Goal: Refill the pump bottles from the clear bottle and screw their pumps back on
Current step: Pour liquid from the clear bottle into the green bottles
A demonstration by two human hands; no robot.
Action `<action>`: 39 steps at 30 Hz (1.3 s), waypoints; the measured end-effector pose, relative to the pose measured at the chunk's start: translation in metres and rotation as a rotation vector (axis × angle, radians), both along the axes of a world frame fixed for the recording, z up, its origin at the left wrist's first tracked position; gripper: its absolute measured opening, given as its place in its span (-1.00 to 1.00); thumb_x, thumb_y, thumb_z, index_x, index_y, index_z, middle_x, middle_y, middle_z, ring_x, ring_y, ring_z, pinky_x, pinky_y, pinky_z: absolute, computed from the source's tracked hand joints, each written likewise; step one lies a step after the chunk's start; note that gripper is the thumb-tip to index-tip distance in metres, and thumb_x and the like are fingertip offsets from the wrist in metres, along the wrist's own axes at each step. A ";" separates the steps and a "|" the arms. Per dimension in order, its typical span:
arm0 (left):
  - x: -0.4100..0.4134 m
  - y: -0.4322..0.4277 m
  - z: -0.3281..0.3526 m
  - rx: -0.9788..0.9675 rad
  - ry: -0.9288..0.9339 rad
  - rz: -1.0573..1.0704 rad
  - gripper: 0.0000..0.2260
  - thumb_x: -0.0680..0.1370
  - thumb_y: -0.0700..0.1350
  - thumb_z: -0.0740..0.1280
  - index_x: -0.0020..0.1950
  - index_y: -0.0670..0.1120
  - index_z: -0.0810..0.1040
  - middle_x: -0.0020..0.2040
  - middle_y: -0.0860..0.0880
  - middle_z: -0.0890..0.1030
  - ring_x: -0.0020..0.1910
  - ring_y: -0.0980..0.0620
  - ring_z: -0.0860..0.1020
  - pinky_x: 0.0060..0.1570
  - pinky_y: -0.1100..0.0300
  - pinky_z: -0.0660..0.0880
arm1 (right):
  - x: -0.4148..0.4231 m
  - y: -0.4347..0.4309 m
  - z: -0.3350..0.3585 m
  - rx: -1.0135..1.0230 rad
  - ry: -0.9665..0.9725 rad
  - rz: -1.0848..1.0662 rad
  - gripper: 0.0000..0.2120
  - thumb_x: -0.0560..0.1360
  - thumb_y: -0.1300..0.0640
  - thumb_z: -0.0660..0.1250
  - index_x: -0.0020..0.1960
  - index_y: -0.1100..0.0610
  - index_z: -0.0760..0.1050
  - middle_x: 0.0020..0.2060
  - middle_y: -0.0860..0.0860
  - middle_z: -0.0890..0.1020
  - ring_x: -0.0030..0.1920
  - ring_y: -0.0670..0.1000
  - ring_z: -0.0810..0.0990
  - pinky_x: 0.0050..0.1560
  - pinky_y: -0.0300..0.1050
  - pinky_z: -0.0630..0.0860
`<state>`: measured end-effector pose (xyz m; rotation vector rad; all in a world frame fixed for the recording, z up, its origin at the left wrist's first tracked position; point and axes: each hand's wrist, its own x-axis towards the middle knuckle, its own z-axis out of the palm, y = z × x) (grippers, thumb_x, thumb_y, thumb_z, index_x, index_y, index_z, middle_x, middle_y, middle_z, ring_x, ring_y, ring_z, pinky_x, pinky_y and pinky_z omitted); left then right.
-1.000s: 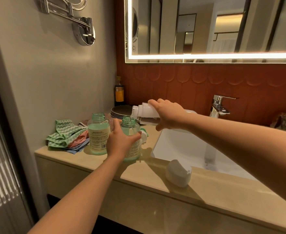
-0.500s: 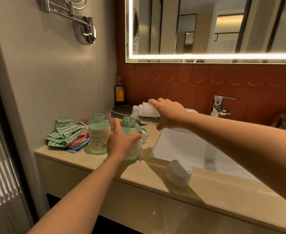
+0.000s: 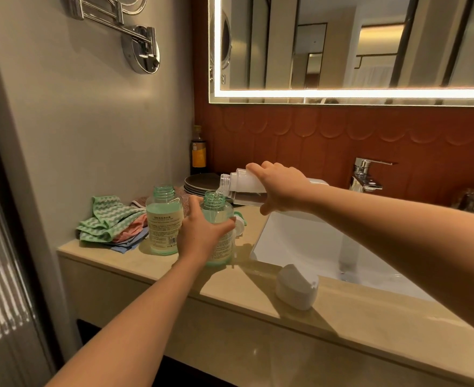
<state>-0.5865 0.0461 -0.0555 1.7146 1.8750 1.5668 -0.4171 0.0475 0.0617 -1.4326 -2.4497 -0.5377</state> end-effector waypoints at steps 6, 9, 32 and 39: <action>0.000 0.000 0.000 -0.002 0.001 0.006 -0.39 0.31 0.20 0.45 0.19 0.08 0.19 -0.09 0.03 0.46 -0.19 -0.01 0.50 -0.44 0.25 0.36 | -0.001 0.000 0.000 0.005 -0.006 -0.001 -0.17 0.29 0.00 0.53 0.41 0.00 0.16 0.14 0.06 0.47 0.09 0.06 0.44 -0.06 -0.10 0.43; 0.000 0.000 0.000 -0.005 0.002 0.005 -0.38 0.31 0.20 0.45 0.20 0.07 0.19 -0.08 0.03 0.46 -0.18 -0.01 0.50 -0.41 0.23 0.42 | 0.000 0.000 0.000 0.006 -0.007 -0.002 -0.18 0.29 0.00 0.53 0.41 0.00 0.16 0.14 0.06 0.47 0.09 0.05 0.43 -0.06 -0.11 0.43; 0.001 -0.001 0.000 0.011 0.011 0.010 -0.41 0.30 0.23 0.45 0.13 0.11 0.16 -0.09 0.04 0.45 -0.20 0.00 0.49 -0.49 0.28 0.33 | 0.000 0.004 0.002 0.020 -0.044 0.003 -0.15 0.28 -0.01 0.53 0.42 0.01 0.15 0.13 0.06 0.47 -0.04 -0.02 0.33 -0.16 -0.17 0.37; 0.001 -0.001 0.001 0.007 0.025 0.028 -0.39 0.31 0.24 0.44 0.15 0.07 0.18 -0.11 0.03 0.45 -0.23 0.01 0.48 -0.53 0.29 0.27 | 0.000 0.004 0.002 0.018 -0.041 -0.004 -0.15 0.27 -0.01 0.54 0.42 0.00 0.15 0.12 0.06 0.47 -0.04 -0.03 0.34 -0.18 -0.18 0.39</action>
